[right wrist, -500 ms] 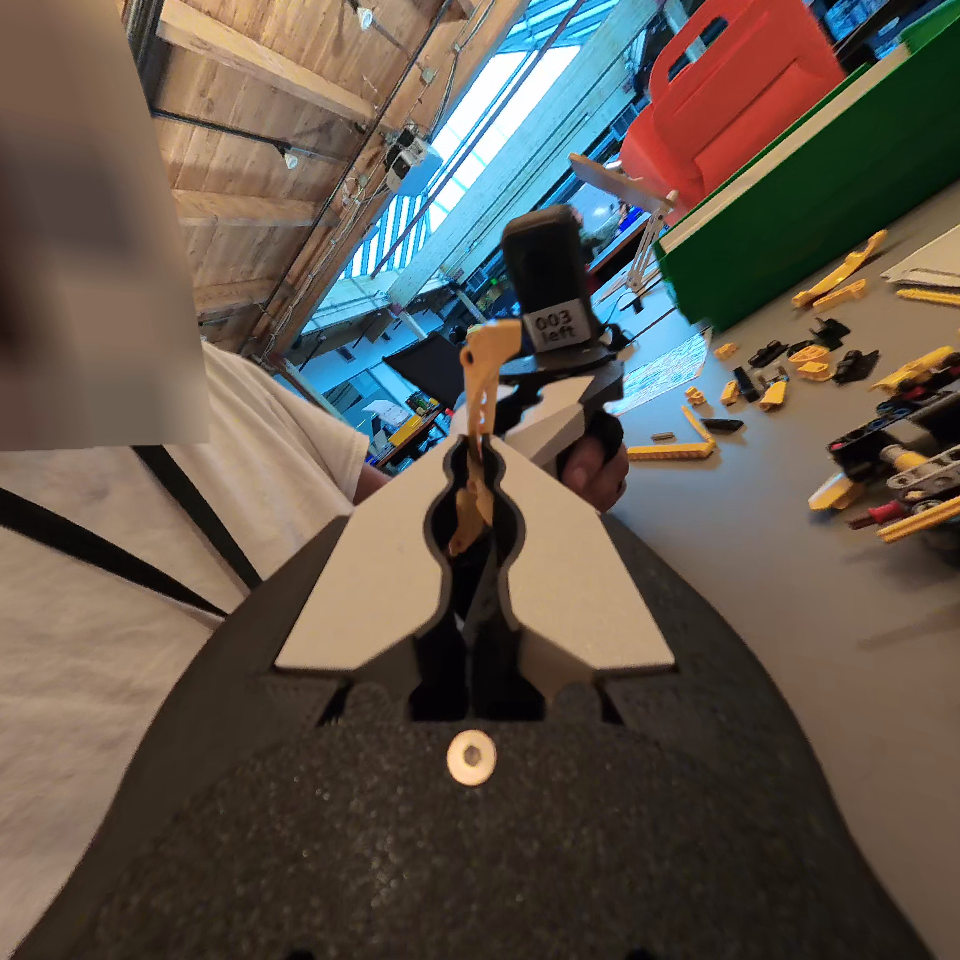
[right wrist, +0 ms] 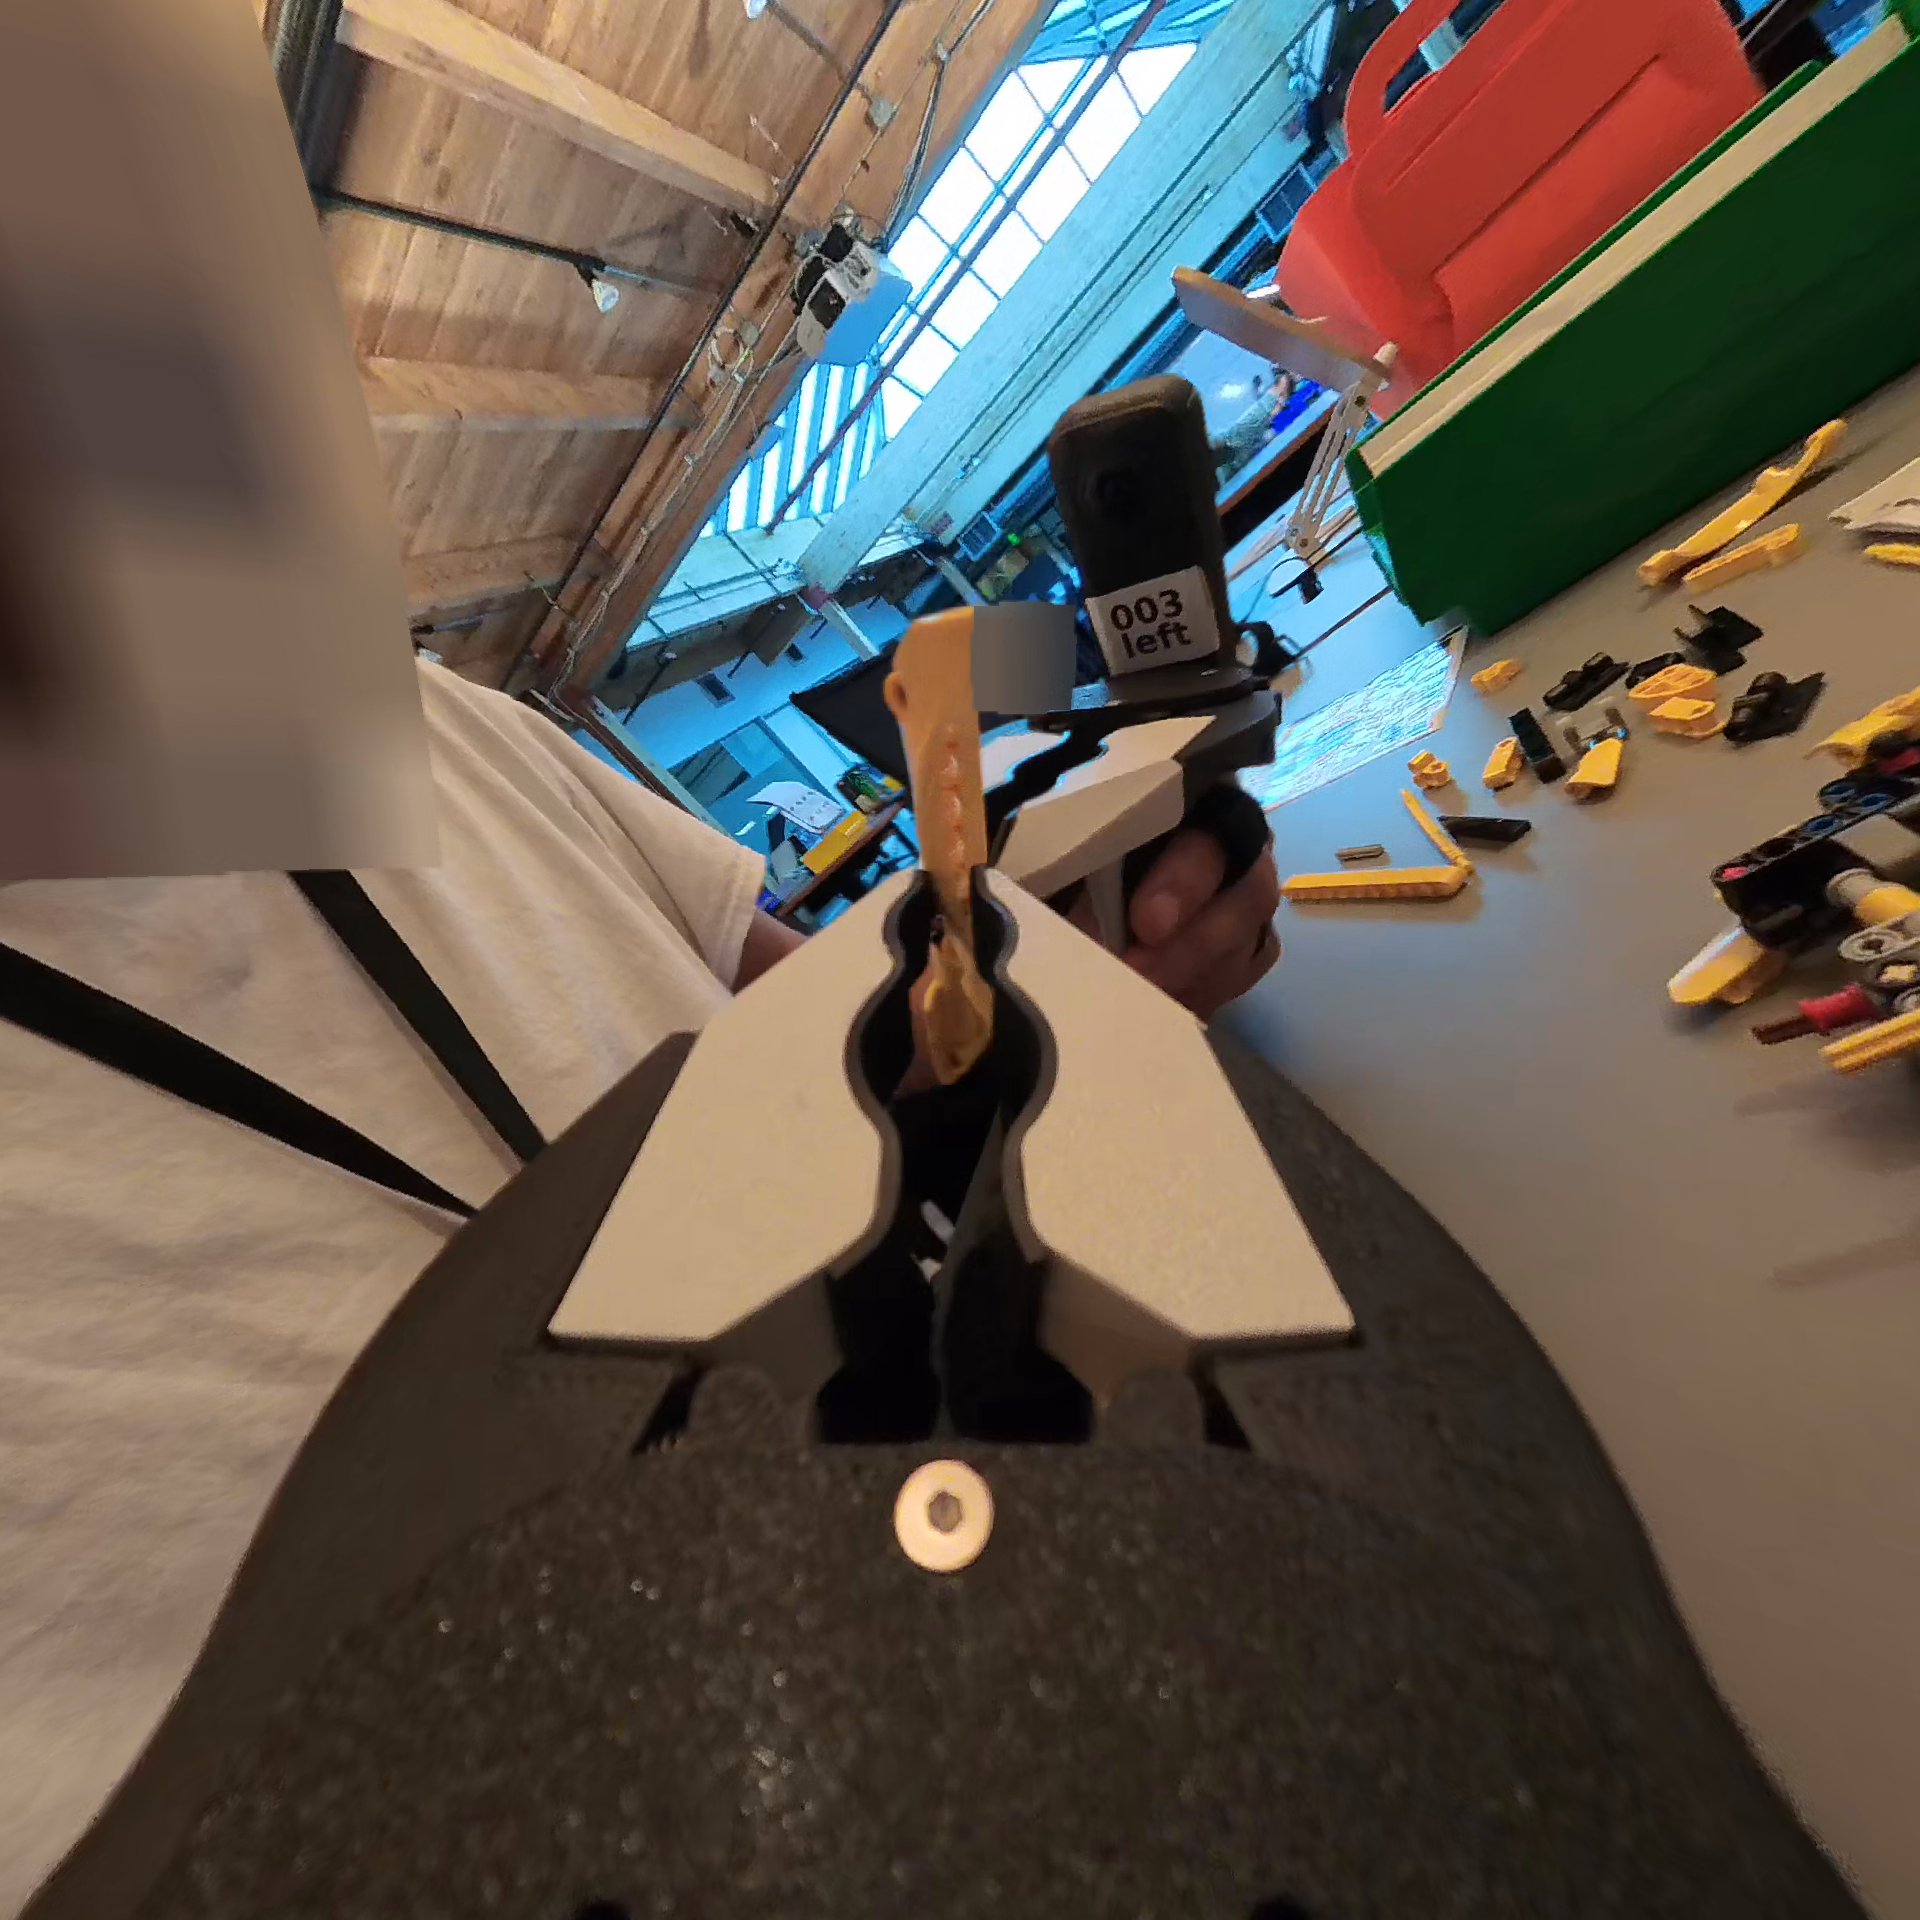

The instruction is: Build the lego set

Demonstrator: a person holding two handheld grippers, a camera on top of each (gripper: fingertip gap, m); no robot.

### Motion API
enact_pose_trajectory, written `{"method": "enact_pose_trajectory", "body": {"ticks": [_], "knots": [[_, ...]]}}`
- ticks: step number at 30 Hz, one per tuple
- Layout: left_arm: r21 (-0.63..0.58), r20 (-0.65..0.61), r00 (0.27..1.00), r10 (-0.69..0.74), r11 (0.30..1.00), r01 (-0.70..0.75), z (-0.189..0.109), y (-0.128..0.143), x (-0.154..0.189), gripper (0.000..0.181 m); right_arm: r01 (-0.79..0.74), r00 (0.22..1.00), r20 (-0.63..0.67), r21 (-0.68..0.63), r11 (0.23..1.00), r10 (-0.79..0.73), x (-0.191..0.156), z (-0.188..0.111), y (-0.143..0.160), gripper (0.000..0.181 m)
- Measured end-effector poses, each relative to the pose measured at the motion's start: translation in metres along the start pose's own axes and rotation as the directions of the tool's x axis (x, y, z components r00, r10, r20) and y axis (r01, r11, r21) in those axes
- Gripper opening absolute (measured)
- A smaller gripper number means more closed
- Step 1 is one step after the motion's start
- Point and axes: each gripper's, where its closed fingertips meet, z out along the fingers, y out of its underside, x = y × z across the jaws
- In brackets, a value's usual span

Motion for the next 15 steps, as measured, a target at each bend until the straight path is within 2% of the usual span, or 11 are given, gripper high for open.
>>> {"method": "enact_pose_trajectory", "body": {"ticks": [8,11,15], "knots": [[-0.017,-0.047,0.998,0.029,0.999,-0.030,0.002,0.003,0.010,0.008,-0.130,0.982,0.127,-0.063,0.990,0.137,-0.013,-0.001,0.006,0.005],[-0.027,-0.025,0.999,0.030,0.999,-0.031,0.003,0.004,0.006,0.007,-0.128,0.976,0.168,-0.076,0.989,0.139,-0.020,-0.001,0.006,0.003],[-0.022,-0.027,0.999,0.023,0.999,-0.024,0.002,0.004,0.006,0.007,-0.076,0.988,0.131,-0.060,0.995,0.083,-0.016,0.001,0.005,0.003]]}}
